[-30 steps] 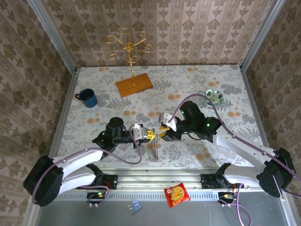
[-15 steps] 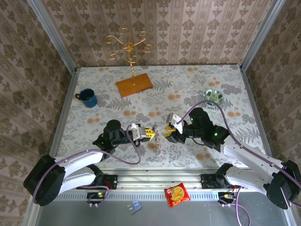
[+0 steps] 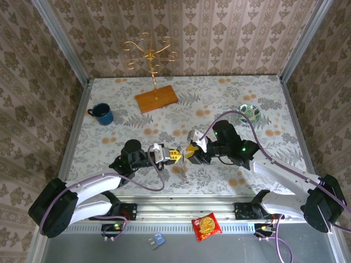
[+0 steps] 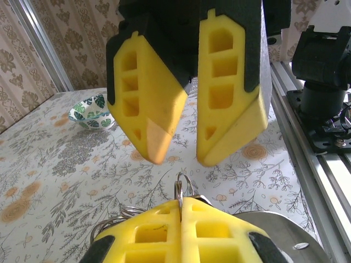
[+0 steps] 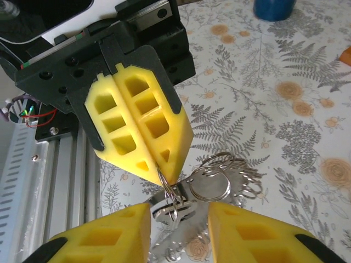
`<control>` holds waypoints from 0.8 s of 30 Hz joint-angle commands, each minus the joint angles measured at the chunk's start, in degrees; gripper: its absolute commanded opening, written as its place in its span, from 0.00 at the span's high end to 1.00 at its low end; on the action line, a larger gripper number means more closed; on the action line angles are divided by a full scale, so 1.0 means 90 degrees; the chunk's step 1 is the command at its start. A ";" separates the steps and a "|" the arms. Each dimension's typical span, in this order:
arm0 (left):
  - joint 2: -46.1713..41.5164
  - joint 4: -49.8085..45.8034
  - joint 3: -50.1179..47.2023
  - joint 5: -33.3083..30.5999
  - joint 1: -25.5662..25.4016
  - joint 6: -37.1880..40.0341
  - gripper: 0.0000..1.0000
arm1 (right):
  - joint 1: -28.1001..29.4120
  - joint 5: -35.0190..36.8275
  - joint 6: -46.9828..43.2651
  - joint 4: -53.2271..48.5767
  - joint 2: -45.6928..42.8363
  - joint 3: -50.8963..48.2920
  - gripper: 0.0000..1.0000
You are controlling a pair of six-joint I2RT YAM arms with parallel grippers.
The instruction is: Put the keys on the keyring
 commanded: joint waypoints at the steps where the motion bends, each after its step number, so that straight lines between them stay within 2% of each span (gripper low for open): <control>1: 0.0004 0.0357 0.0012 0.0162 0.0057 -0.0120 1.00 | 0.0037 -0.0238 0.0049 0.0040 0.0108 0.0176 0.69; 8: 0.0024 0.0382 0.0011 0.0196 0.0054 -0.0095 1.00 | 0.0036 -0.0123 -0.0029 -0.0155 0.0172 0.0176 0.80; 14: -0.0005 0.0391 0.0011 0.0217 0.0053 -0.0095 1.00 | 0.0041 -0.0122 -0.0054 -0.0235 0.0321 0.0263 0.81; 16: -0.0006 0.0395 0.0012 0.0219 0.0059 -0.0101 1.00 | 0.0037 -0.0212 -0.0064 -0.0282 0.0379 0.0317 0.84; 20: -0.0006 0.0398 -0.0013 0.0213 0.0056 -0.0105 1.00 | 0.0032 -0.0238 -0.0057 -0.0299 0.0359 0.0332 1.00; 24: -0.0016 0.0423 -0.0017 0.0216 0.0056 -0.0087 1.00 | -0.0017 -0.0125 -0.0065 -0.0386 0.0294 0.0320 1.00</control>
